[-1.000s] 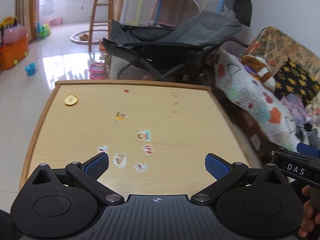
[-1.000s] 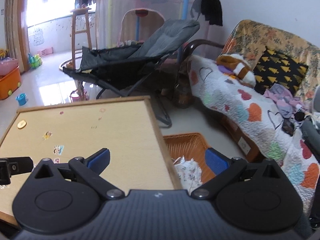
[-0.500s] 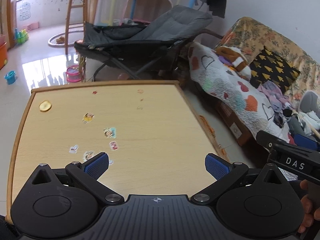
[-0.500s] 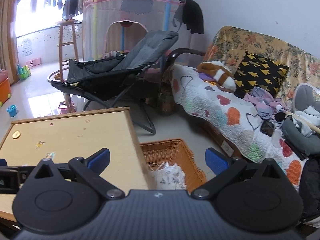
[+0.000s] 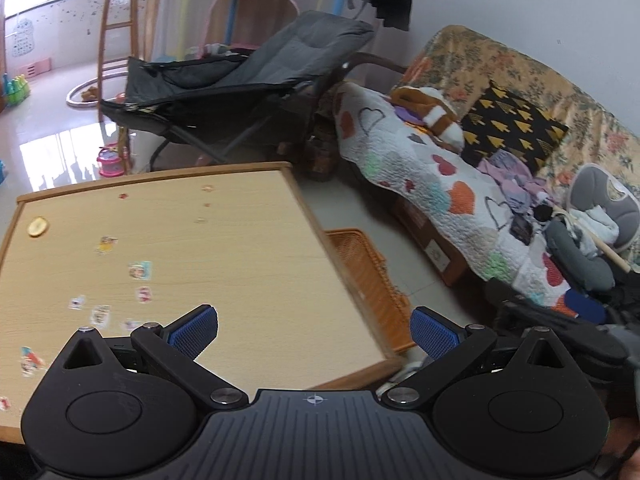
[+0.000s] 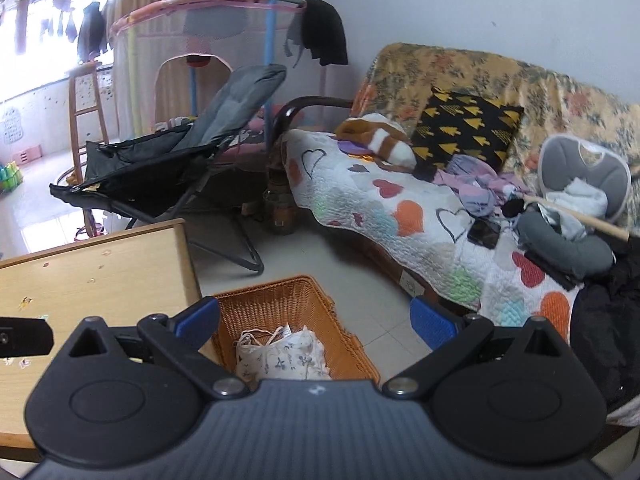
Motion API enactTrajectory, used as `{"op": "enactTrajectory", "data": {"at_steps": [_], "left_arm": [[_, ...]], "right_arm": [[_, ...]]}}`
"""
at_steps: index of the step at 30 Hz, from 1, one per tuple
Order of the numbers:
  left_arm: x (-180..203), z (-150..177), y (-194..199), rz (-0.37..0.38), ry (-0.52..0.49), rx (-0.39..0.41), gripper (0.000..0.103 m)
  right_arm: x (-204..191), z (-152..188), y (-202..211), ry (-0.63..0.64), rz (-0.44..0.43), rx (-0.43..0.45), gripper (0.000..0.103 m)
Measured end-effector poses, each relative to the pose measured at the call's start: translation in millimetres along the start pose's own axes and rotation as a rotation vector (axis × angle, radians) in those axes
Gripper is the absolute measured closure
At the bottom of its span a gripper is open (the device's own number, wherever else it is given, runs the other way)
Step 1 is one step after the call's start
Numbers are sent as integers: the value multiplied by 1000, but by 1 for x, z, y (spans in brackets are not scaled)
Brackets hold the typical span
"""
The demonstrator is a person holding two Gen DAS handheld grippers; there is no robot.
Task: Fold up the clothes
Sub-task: 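Turn and move the right tool toward the wicker basket on the floor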
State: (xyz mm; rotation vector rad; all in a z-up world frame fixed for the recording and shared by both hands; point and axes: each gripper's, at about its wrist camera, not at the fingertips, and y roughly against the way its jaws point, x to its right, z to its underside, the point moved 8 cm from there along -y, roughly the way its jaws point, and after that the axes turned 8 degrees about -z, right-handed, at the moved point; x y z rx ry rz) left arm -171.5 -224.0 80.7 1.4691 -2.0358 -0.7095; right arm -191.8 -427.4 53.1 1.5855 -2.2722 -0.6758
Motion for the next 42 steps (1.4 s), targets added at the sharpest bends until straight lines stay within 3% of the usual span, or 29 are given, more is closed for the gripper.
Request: {"op": "enactTrajectory", "data": {"at_steps": [6, 19, 32, 42], "left_arm": [[35, 0, -15, -20, -43, -1, 0], [65, -39, -71, -24, -45, -71, 0], [96, -76, -142, -28, -85, -98, 0], [94, -95, -203, -26, -86, -157, 0]], "right_arm": [[28, 3, -9, -141, -16, -42, 1], [54, -22, -54, -115, -2, -68, 1], [64, -49, -113, 88, -27, -101, 1], [68, -52, -170, 217, -82, -147, 1]]}}
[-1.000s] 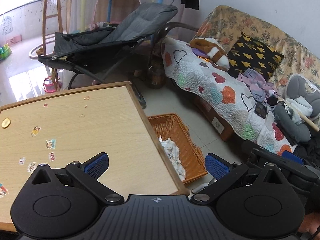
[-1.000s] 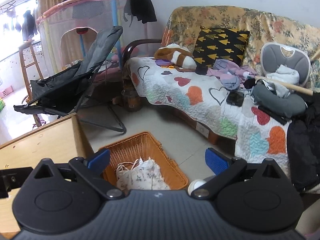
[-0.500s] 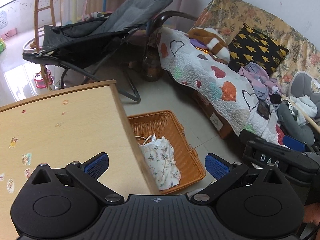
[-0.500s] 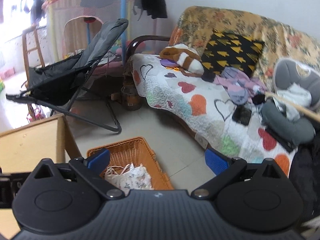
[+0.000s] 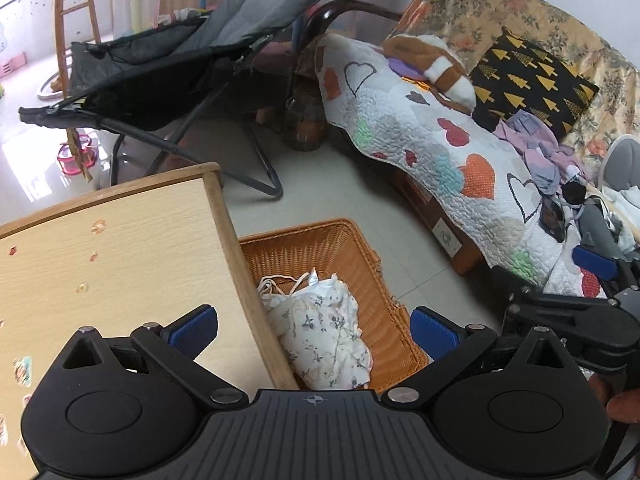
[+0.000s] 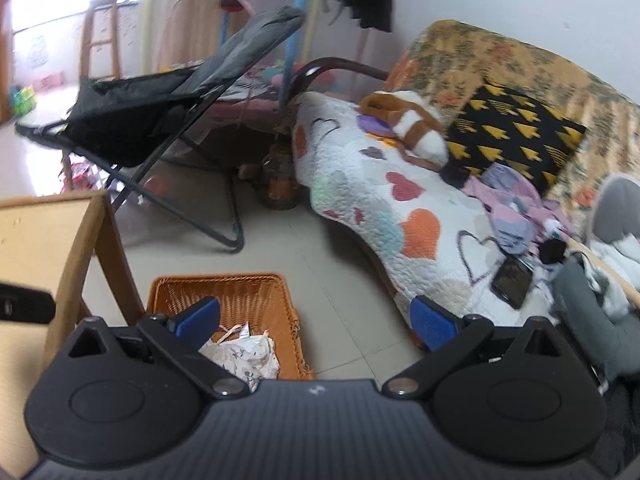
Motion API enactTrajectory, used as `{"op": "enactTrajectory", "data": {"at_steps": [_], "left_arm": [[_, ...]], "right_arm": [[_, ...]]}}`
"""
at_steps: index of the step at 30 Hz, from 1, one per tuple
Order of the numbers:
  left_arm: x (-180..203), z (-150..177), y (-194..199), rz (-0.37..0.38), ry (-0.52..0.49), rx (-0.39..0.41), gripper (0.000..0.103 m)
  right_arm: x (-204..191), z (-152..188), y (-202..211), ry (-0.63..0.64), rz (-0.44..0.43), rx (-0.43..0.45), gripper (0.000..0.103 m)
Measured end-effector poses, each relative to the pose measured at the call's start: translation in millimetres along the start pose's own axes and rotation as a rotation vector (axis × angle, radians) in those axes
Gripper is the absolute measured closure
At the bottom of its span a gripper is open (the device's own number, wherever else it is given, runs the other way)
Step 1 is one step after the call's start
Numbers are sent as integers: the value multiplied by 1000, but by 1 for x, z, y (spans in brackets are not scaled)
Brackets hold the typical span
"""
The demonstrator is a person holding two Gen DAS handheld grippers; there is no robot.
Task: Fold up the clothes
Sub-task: 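Turn and move the right tool toward the wicker basket on the floor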
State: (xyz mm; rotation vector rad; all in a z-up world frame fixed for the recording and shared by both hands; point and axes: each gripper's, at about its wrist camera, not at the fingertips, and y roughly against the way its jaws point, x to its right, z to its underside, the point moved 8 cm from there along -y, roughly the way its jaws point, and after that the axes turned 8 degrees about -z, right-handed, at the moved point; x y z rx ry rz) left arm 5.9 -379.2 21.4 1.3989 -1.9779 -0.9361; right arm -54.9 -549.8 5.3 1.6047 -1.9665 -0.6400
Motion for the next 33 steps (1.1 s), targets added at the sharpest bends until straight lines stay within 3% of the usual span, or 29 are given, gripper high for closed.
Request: {"op": "enactTrajectory", "data": {"at_steps": [10, 18, 24, 28, 33], "left_arm": [[-5, -13, -45, 42, -83, -14, 0], [-8, -23, -78, 22, -169, -26, 0], [-24, -30, -96, 25, -111, -43, 0], [-41, -32, -102, -18, -65, -28, 0], [-57, -35, -109, -28, -17, -33, 0]], "right_arm": [[4, 29, -72, -22, -120, -117, 3], [-14, 50, -133, -97, -205, -213, 3], [-27, 63, -180, -88, -207, -283, 3], [-27, 80, -211, -160, -239, -329, 5], [-27, 111, -245, -120, -195, -385, 6]]}}
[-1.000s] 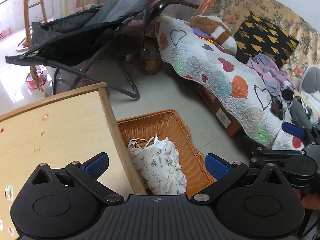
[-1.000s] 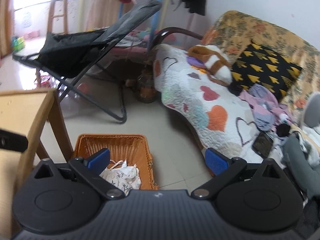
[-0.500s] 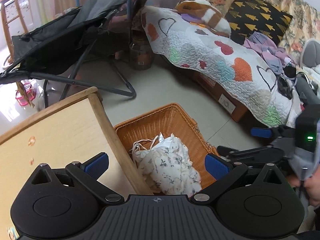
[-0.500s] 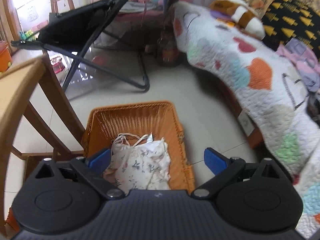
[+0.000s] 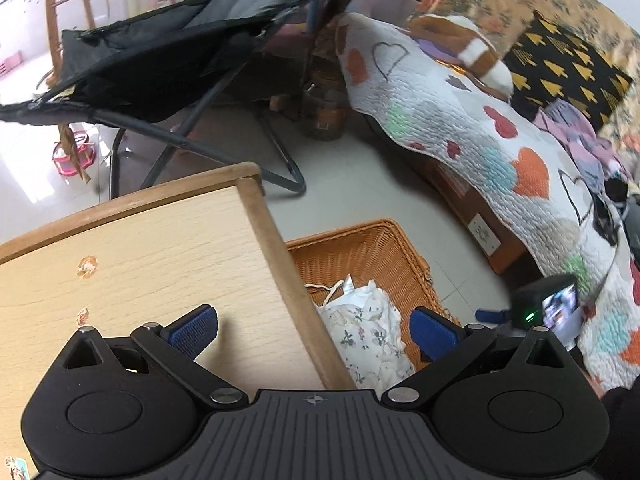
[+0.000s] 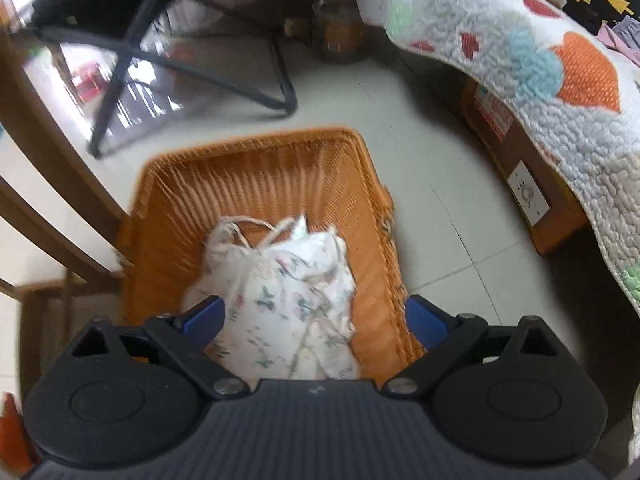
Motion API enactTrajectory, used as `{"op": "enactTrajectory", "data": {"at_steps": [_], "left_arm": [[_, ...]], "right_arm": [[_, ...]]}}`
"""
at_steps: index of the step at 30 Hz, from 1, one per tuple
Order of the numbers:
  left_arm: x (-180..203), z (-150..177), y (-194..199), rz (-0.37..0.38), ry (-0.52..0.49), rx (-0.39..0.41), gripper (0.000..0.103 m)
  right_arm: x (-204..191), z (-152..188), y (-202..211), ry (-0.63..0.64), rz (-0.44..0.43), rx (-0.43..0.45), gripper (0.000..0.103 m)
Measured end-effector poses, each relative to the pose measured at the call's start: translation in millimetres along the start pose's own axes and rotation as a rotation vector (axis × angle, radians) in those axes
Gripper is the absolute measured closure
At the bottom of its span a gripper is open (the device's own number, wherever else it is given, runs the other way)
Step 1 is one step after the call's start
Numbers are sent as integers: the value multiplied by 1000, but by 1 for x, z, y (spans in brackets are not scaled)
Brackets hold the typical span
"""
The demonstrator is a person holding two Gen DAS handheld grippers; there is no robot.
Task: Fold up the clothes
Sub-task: 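Turn and move the right tool toward the wicker basket on the floor, then lower the right tool into the basket over the floral garment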
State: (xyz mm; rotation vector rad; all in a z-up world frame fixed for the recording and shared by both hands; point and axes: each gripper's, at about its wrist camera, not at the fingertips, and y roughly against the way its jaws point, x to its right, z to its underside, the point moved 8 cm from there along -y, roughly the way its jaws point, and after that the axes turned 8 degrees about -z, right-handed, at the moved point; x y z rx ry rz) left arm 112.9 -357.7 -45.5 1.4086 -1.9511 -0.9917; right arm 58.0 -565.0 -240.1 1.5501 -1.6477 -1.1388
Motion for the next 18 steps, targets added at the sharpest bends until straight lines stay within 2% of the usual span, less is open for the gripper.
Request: {"op": "enactTrajectory", "data": {"at_steps": [4, 8, 12, 18], "left_arm": [[1, -1, -5, 19, -13, -5, 0], [13, 1, -9, 56, -68, 1, 0], [22, 4, -11, 38, -134, 22, 0], [20, 4, -14, 23, -159, 17, 0]], "right_arm": [[1, 11, -27, 22, -4, -38, 6], [-3, 20, -54, 51, -26, -61, 7], [-7, 27, -82, 79, -43, -92, 11], [-11, 33, -113, 118, -41, -136, 15]]}}
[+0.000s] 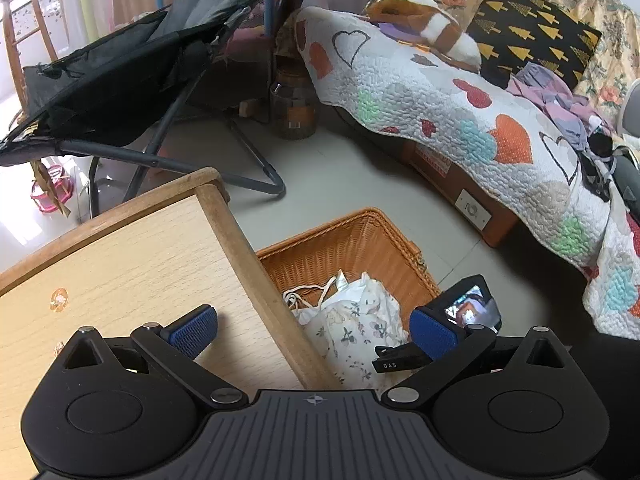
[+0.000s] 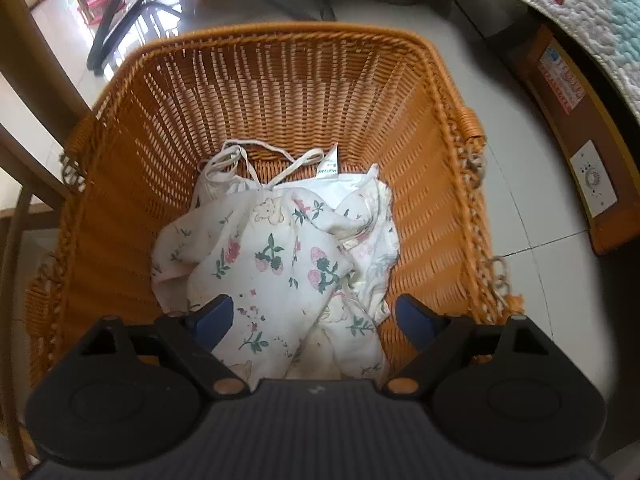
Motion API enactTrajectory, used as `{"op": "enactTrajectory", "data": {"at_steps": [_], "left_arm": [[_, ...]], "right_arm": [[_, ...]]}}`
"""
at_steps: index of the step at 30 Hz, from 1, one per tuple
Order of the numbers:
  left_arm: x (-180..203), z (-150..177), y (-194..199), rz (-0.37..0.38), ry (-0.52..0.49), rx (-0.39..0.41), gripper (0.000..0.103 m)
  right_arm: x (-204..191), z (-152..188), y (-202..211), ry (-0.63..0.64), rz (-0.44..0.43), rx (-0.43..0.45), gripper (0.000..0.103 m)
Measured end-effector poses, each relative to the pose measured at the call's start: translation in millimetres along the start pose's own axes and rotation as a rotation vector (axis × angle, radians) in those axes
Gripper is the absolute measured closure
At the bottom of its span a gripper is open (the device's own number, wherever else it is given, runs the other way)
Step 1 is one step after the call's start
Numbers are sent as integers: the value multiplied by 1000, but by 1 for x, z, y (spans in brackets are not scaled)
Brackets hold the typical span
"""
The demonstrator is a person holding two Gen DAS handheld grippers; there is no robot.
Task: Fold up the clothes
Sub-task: 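Lower the right tool into the basket over the floral garment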
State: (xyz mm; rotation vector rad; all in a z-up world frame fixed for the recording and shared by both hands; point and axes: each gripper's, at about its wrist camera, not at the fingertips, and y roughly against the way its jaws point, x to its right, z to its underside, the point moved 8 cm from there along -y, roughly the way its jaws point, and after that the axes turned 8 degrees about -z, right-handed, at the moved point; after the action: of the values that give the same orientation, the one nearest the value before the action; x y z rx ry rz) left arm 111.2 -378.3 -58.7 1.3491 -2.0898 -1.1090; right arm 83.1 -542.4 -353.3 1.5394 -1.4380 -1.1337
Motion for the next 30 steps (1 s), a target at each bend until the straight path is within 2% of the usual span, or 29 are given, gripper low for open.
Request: {"op": "enactTrajectory", "data": {"at_steps": [6, 14, 18, 23, 30], "left_arm": [[-6, -2, 0, -65, -18, 32, 0], [-16, -3, -4, -48, 17, 35, 0], [-19, -4, -3, -41, 42, 32, 0], [-20, -4, -2, -33, 61, 28, 0], [-22, -2, -4, -31, 69, 24, 0]], "right_arm": [[-2, 1, -24, 57, 17, -42, 15], [1, -1, -53, 80, 43, -91, 16], [4, 0, -68, 81, 60, -118, 21], [8, 4, -80, 92, 71, -144, 23], [6, 1, -91, 90, 60, -134, 23]]}}
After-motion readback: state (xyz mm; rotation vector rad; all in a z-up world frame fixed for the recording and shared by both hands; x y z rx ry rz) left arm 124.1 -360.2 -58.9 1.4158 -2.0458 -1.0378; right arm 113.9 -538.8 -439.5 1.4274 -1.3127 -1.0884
